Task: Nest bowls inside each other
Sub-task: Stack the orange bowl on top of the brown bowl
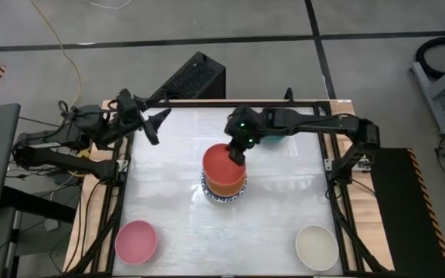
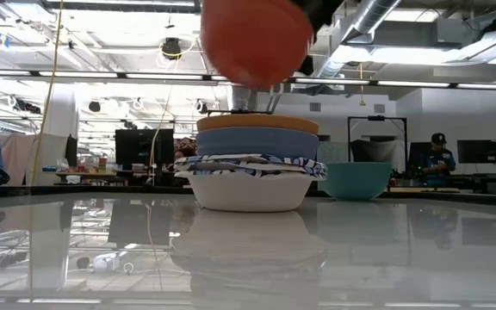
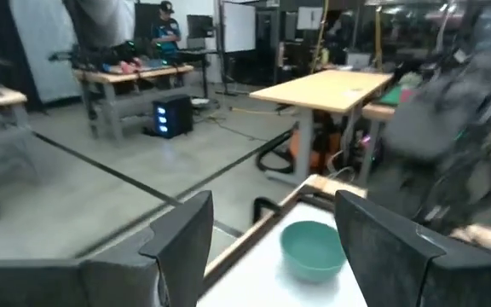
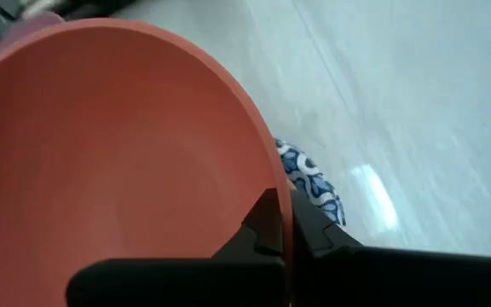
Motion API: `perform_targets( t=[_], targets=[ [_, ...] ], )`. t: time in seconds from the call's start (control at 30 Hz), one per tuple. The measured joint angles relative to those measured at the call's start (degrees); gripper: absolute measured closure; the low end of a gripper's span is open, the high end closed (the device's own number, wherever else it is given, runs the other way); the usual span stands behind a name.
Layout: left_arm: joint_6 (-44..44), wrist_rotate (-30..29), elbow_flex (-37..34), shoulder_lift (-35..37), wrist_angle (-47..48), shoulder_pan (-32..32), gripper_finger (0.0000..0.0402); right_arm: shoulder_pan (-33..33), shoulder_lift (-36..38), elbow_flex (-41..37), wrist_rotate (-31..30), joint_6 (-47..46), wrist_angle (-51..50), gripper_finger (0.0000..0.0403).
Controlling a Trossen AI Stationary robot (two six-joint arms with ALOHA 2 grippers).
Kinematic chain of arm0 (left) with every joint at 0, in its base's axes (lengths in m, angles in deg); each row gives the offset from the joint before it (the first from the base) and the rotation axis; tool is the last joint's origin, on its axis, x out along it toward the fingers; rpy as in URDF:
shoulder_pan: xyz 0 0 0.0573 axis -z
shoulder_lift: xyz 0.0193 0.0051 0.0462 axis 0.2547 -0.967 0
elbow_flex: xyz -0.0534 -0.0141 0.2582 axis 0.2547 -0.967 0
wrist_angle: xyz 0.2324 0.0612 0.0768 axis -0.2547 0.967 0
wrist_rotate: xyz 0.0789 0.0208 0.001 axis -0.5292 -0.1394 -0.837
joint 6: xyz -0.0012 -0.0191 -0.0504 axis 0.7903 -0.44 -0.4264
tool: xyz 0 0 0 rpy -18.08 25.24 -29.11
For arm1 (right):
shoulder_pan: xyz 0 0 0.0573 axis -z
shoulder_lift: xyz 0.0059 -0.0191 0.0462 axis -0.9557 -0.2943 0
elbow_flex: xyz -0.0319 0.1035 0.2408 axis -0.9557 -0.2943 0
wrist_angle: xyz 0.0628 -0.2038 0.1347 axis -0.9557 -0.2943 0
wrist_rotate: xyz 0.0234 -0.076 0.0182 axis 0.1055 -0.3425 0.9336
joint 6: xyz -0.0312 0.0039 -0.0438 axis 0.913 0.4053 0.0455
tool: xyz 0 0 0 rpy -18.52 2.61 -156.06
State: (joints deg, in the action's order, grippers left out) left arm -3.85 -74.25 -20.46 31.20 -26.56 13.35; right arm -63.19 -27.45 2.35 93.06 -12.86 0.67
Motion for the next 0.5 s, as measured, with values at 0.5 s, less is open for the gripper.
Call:
perform_targets(
  t=[0.5],
  targets=[
    [-13.2, 5.2, -0.1, 2.5, 12.4, 0.0, 0.0168, -1.2, -9.3, 0.0, -0.4, 5.0, -3.7, 0.0397]
  ],
)
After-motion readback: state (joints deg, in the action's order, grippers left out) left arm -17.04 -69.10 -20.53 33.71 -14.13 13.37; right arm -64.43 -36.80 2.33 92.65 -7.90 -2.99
